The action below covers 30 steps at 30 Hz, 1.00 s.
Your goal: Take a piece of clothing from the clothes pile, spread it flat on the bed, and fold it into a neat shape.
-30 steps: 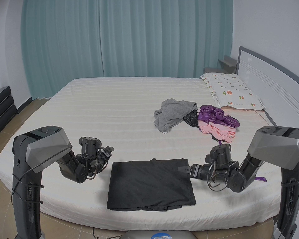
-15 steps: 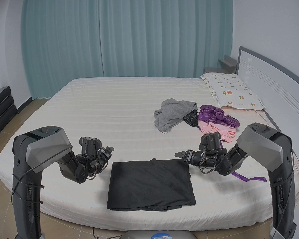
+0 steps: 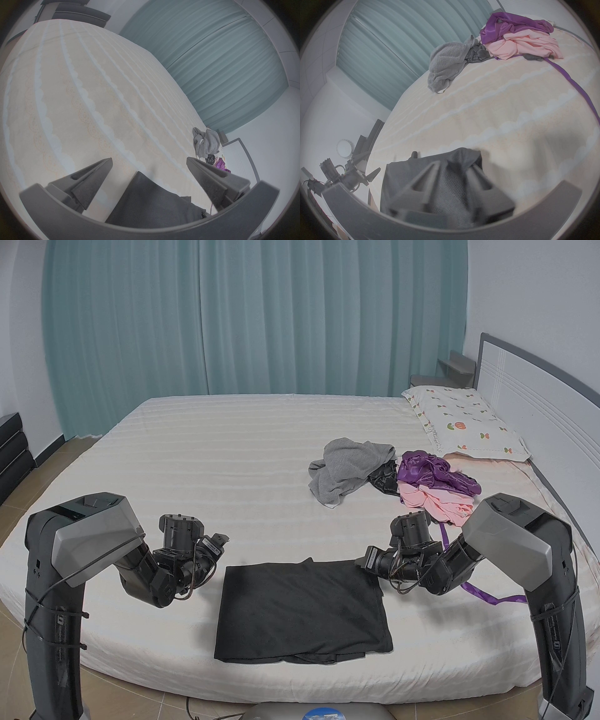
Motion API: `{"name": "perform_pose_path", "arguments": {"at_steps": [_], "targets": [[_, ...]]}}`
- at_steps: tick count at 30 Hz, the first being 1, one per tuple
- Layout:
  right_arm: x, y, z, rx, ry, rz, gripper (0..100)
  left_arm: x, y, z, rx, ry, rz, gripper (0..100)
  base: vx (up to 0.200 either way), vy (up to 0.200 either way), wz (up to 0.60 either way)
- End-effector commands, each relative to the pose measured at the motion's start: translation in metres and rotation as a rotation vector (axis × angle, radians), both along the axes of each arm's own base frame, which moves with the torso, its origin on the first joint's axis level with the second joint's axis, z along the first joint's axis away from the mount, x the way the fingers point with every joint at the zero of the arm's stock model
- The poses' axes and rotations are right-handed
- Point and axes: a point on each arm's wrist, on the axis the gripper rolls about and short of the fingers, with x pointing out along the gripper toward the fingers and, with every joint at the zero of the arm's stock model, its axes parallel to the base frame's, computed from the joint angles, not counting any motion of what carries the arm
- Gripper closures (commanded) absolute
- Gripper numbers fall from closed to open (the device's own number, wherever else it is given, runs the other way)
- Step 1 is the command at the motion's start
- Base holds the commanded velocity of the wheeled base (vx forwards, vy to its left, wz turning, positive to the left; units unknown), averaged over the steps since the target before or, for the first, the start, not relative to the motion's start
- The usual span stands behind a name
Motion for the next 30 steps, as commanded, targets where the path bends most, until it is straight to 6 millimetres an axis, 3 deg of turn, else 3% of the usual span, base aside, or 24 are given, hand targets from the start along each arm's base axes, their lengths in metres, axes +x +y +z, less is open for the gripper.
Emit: {"name": "perform_pose_path", "arguments": {"at_steps": [1, 13, 29, 30], "targets": [[0.002, -0.002, -0.008, -0.006, 0.007, -0.011, 100, 0.000, 0.000, 0.000, 0.000, -0.002, 0.000, 0, 0.000, 0.000, 0.00], [0.003, -0.006, 0.008, 0.038, 0.002, -0.100, 100, 0.000, 0.000, 0.000, 0.000, 0.000, 0.000, 0, 0.000, 0.000, 0.00], [0.001, -0.009, 0.005, 0.004, 0.005, -0.139, 100, -0.001, 0.001, 0.000, -0.002, 0.003, 0.000, 0, 0.000, 0.000, 0.00], [0.000, -0.009, 0.005, 0.004, 0.006, -0.139, 0, -0.001, 0.001, 0.000, -0.003, 0.003, 0.001, 0, 0.000, 0.000, 0.00]]}}
